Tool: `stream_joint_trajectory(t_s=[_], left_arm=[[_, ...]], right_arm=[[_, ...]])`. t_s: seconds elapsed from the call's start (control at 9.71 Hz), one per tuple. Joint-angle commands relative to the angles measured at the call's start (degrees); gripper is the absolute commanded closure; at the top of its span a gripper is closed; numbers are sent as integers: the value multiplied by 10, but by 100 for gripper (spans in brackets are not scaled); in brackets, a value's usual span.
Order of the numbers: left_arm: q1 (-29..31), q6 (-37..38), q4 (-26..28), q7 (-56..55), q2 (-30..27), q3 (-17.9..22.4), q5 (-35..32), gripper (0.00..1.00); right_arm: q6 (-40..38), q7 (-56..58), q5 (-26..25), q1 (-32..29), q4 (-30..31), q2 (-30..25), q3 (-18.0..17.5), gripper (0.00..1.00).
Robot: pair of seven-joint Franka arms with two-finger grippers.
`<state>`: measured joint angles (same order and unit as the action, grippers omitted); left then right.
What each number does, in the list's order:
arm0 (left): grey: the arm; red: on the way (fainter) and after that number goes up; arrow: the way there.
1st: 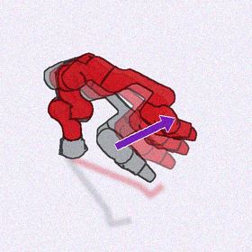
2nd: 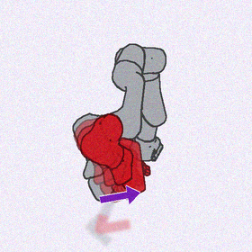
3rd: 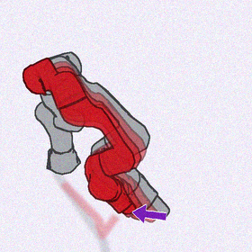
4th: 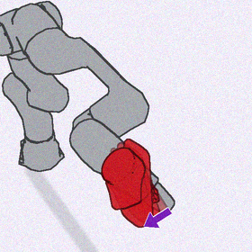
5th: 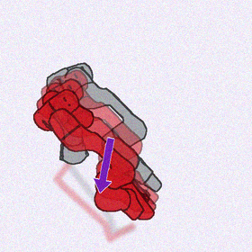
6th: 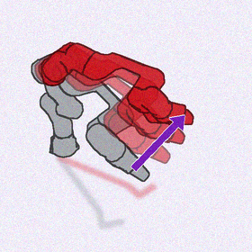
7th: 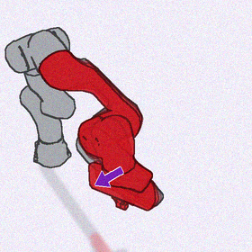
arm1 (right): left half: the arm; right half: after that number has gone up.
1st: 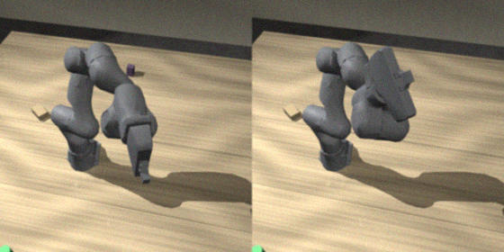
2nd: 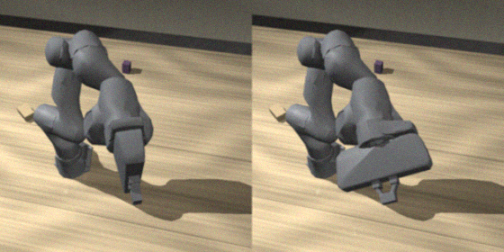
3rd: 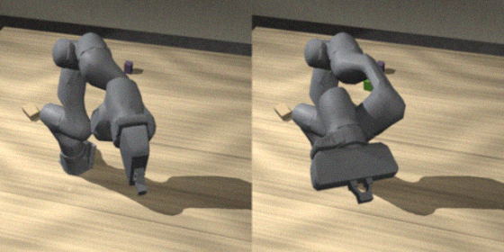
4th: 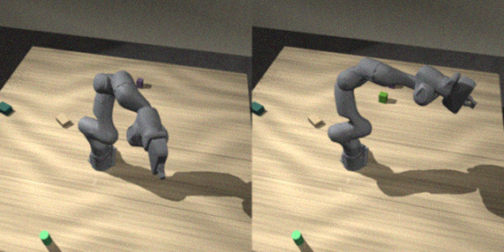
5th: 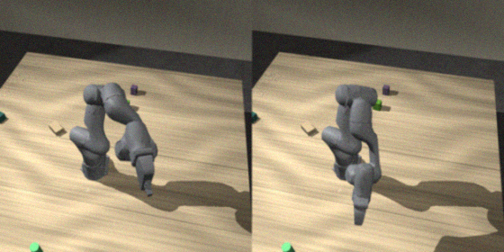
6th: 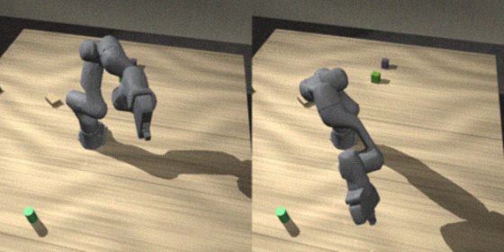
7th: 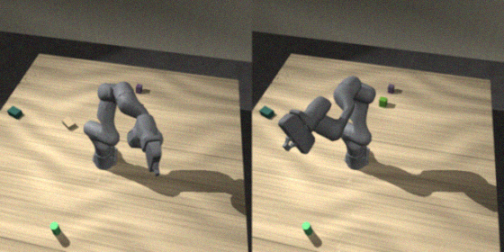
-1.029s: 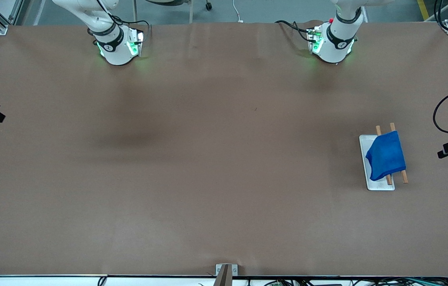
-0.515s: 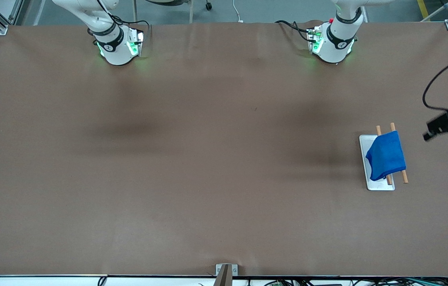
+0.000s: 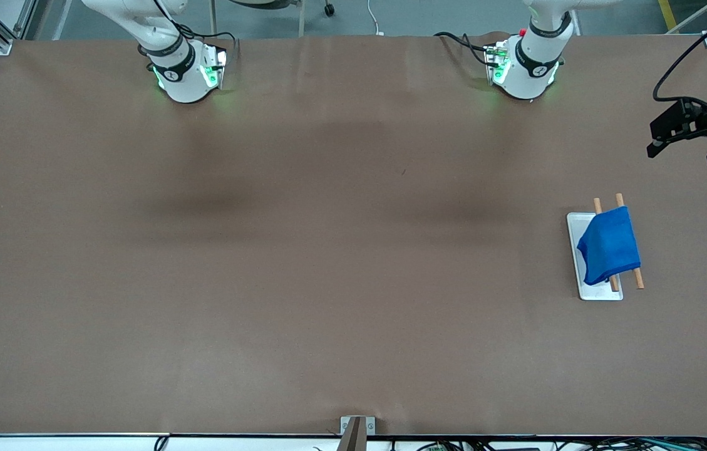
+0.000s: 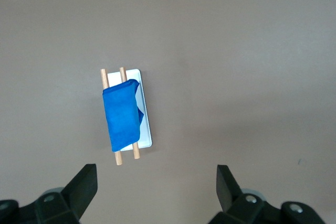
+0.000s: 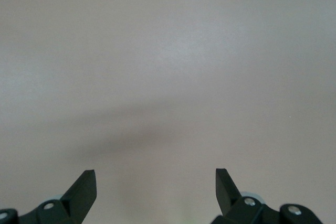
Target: Right arm passes towel to left arm to hang
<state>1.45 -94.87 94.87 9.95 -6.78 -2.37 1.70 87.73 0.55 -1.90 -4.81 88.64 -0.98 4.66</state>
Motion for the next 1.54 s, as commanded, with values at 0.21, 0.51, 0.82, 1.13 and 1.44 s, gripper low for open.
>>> stream_joint_trajectory(t_s=[0.21,0.51,0.82,1.13,1.44], left_arm=[[2,68,-46,-79,33,-14,-6,0],[0,53,-40,-84,40,-8,1,0],[-5,46,-40,-92,44,-8,1,0],[-5,43,-31,-92,45,-5,-3,0],[-1,43,-33,-92,46,-4,-3,0]], right_arm=[[-9,-6,12,-3,-1,-4,5,0],[-5,-6,10,-4,-1,-4,6,0],[1,-7,12,-4,0,-4,6,0],[0,-7,13,-4,0,-4,6,0],[0,-7,13,-4,0,-4,6,0]])
